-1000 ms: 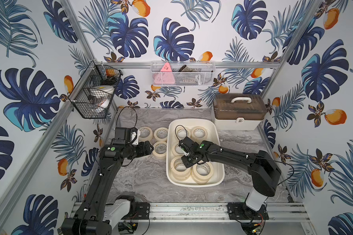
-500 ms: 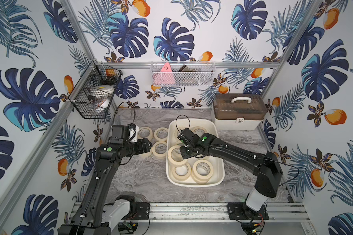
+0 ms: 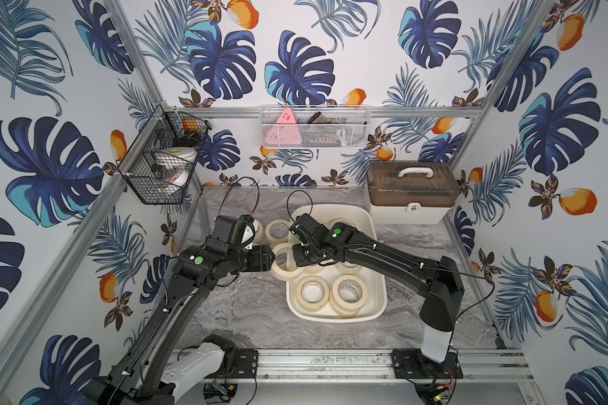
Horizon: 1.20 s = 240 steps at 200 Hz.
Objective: Take out the art tape in the storage box
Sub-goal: Pick up the art tape from the storage box.
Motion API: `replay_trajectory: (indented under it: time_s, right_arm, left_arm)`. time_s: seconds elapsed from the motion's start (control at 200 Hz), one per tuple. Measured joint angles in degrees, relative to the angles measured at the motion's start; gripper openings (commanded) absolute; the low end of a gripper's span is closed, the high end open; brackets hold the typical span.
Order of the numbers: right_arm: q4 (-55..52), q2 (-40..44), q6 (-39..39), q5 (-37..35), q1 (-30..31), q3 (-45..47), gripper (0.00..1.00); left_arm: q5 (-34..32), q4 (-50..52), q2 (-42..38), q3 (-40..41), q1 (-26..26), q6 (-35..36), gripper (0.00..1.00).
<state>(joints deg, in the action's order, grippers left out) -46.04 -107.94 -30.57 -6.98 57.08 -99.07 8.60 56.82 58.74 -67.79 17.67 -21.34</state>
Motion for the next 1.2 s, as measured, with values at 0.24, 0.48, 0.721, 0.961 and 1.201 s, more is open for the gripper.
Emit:
replay_trajectory:
  time_s: [0.24,0.48,0.721,0.961,1.201]
  right_arm:
    - [0.02,-1.60,-0.42,0.07,2.56,-3.19,0.07]
    - [0.07,-1.77,-0.72,0.02,3.69,-3.39,0.09]
    - [0.37,-0.76,-0.94,0.02,4.42,-2.60,0.13]
    - [2.32,0.96,-1.11,-0.39,4.59,-1.07,0.41]
    - [2.75,4.37,-1.36,-0.26,4.57,0.63,0.63]
  left_arm:
    - [-7.02,1.40,3.45,-0.59,4.35,-1.64,0.74]
    - [-11.37,2.10,5.35,-0.13,5.03,-2.73,0.63]
    - [-13.09,1.92,6.36,1.03,5.09,-2.89,0.35]
    - [-13.53,2.38,6.56,1.11,5.27,-2.64,0.04]
    - [-14.60,1.49,5.70,2.97,5.18,-4.74,0.00]
